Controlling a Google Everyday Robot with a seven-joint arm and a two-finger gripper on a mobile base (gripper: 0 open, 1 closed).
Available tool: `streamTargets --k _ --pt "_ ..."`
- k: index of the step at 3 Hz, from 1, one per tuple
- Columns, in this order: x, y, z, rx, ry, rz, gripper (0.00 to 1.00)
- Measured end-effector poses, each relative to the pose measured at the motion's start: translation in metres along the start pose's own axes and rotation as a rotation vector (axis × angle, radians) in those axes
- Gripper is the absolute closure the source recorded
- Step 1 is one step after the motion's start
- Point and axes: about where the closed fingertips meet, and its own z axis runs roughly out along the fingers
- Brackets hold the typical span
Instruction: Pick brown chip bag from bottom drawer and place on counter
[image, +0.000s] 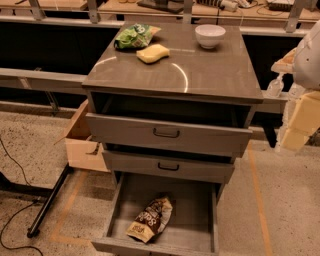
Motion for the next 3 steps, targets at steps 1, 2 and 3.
streamTargets --k 1,2,3 --pt "0.000 0.000 0.000 0.000 0.000 0.000 0.00" --pt "0.000 0.007 0.015 0.020 -0.005 -0.026 0.00" --pt "-0.003 0.026 0.043 0.053 -0.038 -0.060 0.00"
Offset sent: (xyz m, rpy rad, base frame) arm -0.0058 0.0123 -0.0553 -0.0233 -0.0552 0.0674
